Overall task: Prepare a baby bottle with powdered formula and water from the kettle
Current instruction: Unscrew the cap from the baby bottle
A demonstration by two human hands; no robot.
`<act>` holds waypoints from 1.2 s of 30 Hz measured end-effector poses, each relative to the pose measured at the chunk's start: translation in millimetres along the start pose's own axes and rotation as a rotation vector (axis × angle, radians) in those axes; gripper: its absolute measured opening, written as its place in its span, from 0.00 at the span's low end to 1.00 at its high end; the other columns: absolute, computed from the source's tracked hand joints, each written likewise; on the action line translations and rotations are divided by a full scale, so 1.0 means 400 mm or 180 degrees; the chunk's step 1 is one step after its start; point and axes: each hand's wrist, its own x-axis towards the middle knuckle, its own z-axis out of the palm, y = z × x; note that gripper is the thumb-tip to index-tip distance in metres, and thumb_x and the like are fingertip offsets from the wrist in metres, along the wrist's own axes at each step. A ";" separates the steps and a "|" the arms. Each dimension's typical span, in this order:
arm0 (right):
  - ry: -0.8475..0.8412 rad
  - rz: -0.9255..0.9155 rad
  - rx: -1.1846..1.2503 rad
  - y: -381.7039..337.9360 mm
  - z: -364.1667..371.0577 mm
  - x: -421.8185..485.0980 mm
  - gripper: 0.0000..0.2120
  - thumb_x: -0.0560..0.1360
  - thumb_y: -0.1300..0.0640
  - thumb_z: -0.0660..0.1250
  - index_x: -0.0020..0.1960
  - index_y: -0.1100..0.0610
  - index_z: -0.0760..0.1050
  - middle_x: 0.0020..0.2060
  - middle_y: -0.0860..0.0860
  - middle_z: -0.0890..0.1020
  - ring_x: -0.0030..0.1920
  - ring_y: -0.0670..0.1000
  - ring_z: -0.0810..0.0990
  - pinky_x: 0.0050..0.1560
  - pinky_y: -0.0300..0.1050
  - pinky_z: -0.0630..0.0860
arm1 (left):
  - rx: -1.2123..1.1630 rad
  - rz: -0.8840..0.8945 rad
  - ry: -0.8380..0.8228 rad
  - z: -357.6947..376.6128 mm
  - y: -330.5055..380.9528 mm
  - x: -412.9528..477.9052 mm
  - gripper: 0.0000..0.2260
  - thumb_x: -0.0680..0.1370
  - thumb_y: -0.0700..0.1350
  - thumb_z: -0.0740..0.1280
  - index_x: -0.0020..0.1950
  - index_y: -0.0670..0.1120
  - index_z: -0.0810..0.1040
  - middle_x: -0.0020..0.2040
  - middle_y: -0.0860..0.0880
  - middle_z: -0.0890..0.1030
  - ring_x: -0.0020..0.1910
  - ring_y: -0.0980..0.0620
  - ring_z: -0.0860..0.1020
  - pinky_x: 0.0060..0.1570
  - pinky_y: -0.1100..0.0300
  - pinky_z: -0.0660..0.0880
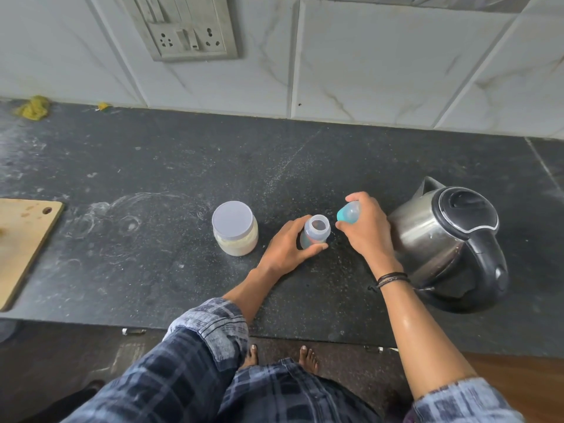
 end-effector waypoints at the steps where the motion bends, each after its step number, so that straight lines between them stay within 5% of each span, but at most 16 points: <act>1: -0.0077 -0.0020 -0.0146 0.003 0.006 0.004 0.25 0.71 0.62 0.79 0.66 0.53 0.75 0.60 0.54 0.78 0.59 0.59 0.79 0.53 0.49 0.71 | 0.0005 0.0007 0.0006 0.000 0.000 0.000 0.30 0.72 0.69 0.71 0.71 0.64 0.67 0.64 0.67 0.73 0.61 0.75 0.68 0.56 0.80 0.62; 19: -0.0699 -0.0314 -0.0607 0.023 0.062 0.032 0.22 0.74 0.71 0.71 0.65 0.57 0.77 0.62 0.58 0.75 0.59 0.63 0.77 0.57 0.54 0.74 | -0.0047 -0.0031 -0.0018 -0.008 0.009 -0.003 0.29 0.73 0.69 0.71 0.70 0.63 0.68 0.66 0.64 0.75 0.62 0.67 0.71 0.58 0.76 0.63; 36: -0.0697 -0.0295 -0.0653 0.005 0.022 0.001 0.28 0.76 0.69 0.70 0.74 0.57 0.71 0.69 0.60 0.70 0.66 0.66 0.73 0.67 0.54 0.69 | -0.0135 -0.0077 -0.0162 -0.022 0.028 -0.006 0.29 0.73 0.68 0.72 0.70 0.61 0.69 0.67 0.62 0.76 0.65 0.62 0.73 0.61 0.65 0.69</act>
